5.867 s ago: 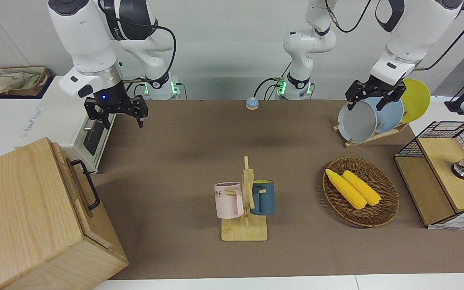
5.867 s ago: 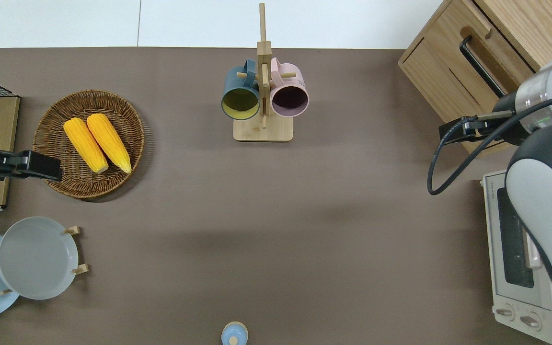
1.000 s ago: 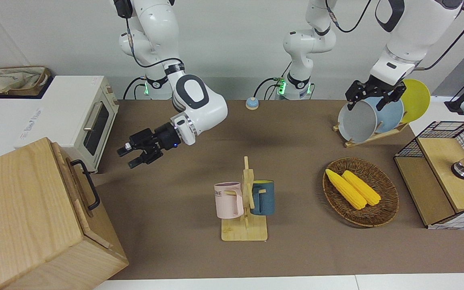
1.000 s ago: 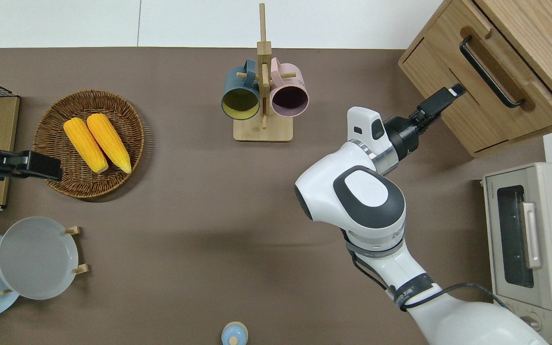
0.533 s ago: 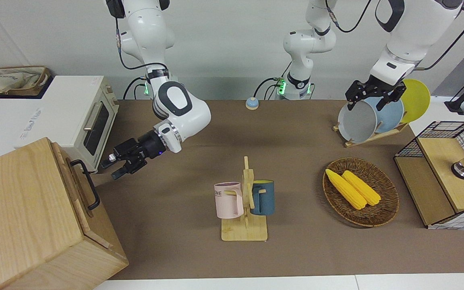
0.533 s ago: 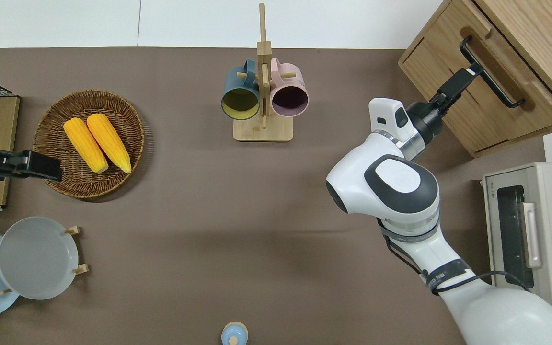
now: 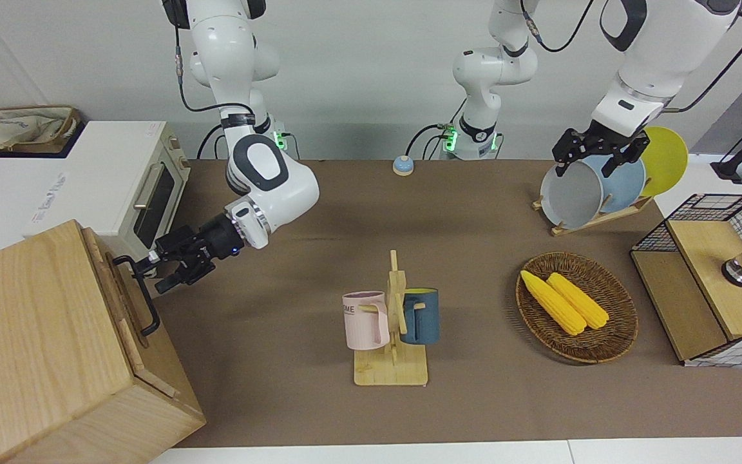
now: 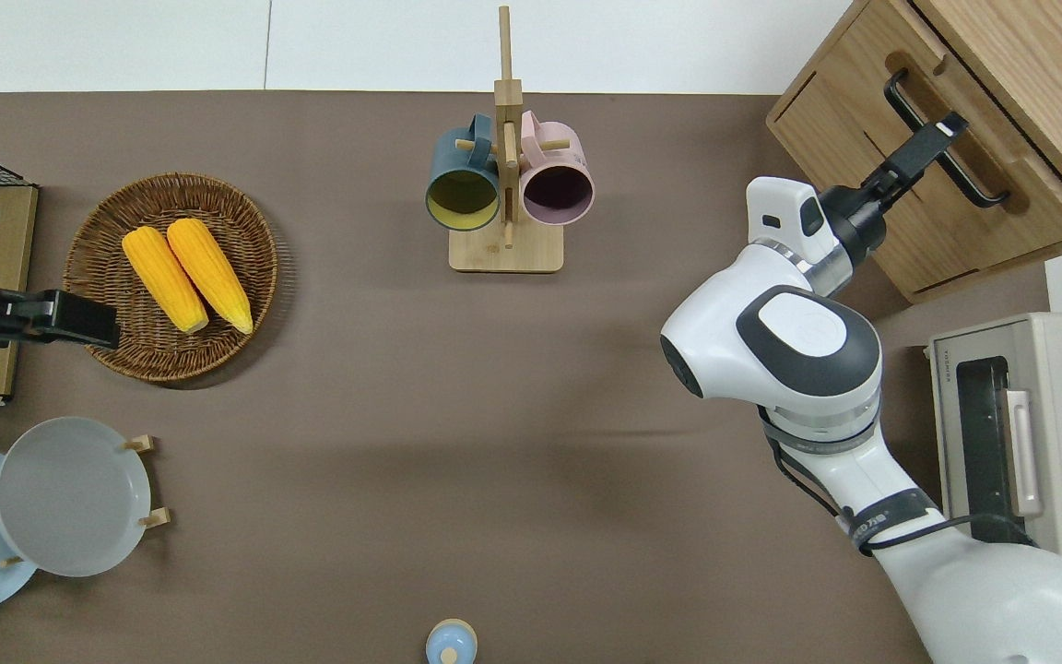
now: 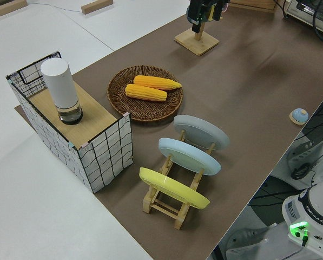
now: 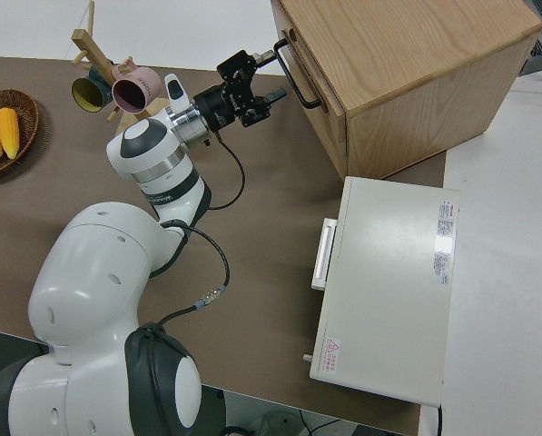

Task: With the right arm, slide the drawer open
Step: 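Hook the right gripper onto the black drawer handle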

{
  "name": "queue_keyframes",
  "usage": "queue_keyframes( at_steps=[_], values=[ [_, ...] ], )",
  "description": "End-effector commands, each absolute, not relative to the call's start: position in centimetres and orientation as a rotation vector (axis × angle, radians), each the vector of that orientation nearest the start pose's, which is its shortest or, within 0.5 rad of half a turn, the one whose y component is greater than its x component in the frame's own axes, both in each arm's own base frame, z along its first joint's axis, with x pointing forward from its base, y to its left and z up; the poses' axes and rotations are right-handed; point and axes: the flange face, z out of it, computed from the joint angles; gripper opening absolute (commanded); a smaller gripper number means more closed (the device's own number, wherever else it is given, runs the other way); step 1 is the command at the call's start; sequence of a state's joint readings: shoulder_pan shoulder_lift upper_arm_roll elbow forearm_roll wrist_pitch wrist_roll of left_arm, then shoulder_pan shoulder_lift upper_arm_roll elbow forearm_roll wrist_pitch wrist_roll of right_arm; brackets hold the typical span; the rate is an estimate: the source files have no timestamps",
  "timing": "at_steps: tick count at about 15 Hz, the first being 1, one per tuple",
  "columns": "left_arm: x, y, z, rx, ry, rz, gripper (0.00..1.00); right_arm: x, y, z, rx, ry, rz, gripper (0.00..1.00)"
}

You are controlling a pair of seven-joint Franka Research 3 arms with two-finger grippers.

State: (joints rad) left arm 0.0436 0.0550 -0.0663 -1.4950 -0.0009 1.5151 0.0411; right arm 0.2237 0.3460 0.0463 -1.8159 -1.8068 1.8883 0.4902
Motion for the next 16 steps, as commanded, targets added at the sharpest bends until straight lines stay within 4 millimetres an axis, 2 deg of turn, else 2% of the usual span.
queue_keyframes(
  at_steps=[1,5,8,9,12,13,16],
  values=[
    [56.3,-1.3,63.0,-3.126,0.092,0.060,0.99,65.6,9.6,40.0,1.483,0.591,0.470,0.971],
    [56.3,-1.3,62.9,-3.126,0.092,0.062,0.99,65.8,9.0,39.3,1.531,0.531,0.516,0.919],
    [56.3,-1.3,63.0,-3.126,0.092,0.060,0.99,66.0,8.4,39.2,1.541,0.535,0.517,0.731],
    [56.3,-1.3,63.0,-3.126,0.092,0.060,0.99,66.0,8.2,39.2,1.544,0.540,0.519,0.591],
    [56.3,-1.3,63.0,-3.126,0.092,0.060,0.99,66.0,8.1,39.2,1.544,0.545,0.509,0.031],
    [56.3,-1.3,63.0,-3.126,0.092,0.060,0.99,66.0,8.1,39.2,1.543,0.544,0.508,0.001],
    [56.3,-1.3,62.9,-3.126,0.092,0.062,0.99,66.0,8.3,39.2,1.542,0.547,0.506,0.000]
  ],
)
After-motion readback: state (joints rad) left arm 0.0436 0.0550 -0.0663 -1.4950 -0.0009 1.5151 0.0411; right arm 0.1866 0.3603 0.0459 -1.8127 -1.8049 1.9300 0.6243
